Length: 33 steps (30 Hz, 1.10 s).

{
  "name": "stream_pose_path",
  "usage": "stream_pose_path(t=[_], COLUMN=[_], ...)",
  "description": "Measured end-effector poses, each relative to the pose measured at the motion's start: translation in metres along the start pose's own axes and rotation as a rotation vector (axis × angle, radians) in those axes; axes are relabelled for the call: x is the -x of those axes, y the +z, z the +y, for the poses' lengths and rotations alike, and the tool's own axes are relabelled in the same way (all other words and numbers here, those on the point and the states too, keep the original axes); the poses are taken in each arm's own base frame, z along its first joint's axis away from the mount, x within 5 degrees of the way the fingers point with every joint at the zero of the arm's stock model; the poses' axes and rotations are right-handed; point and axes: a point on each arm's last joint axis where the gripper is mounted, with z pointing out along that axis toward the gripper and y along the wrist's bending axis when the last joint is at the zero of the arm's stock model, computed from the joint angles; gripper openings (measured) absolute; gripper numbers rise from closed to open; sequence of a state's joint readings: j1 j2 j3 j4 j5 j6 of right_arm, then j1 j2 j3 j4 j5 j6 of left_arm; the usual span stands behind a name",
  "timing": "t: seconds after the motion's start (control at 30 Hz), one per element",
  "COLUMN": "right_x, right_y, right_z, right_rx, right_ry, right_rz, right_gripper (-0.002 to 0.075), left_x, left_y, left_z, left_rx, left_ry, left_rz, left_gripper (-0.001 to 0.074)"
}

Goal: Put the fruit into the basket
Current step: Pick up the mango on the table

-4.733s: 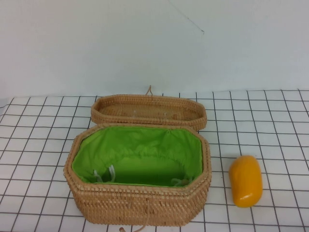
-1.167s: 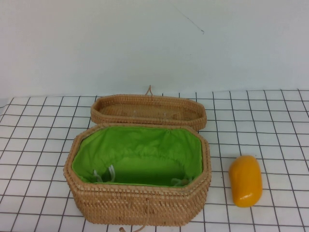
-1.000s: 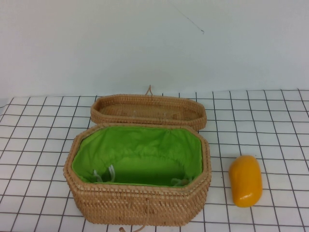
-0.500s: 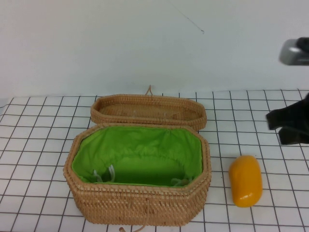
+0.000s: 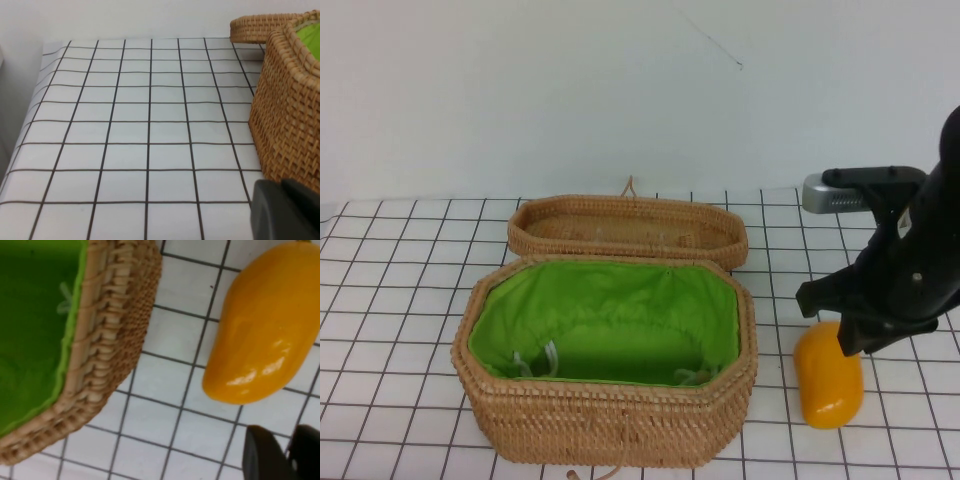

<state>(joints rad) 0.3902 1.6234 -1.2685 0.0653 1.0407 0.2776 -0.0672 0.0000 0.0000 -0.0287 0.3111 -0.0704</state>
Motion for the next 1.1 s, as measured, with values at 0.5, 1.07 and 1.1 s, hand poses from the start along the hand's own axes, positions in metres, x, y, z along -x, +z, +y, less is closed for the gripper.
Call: stream_pose_path(t=[0.5, 1.07, 1.1], right_x=[0.012, 0.024, 0.025], right_y=[0.024, 0.102, 0.105], right_z=[-0.009, -0.02, -0.02], right_rx=[-0.059, -0.114, -0.11], right_ry=[0.085, 0.17, 0.174], right_rz=[-0.014, 0.079, 0.073], right_gripper=[0.0639, 0.0692, 0.0692], left_x=[0.0, 0.0, 0.0], left_y=[0.0, 0.0, 0.0], left_z=[0.0, 0.0, 0.0], left_rx=[0.0, 0.0, 0.0], left_ry=[0.0, 0.0, 0.0], left_rz=[0.0, 0.0, 0.0], left_gripper=[-0.0003, -0.0003, -0.0003])
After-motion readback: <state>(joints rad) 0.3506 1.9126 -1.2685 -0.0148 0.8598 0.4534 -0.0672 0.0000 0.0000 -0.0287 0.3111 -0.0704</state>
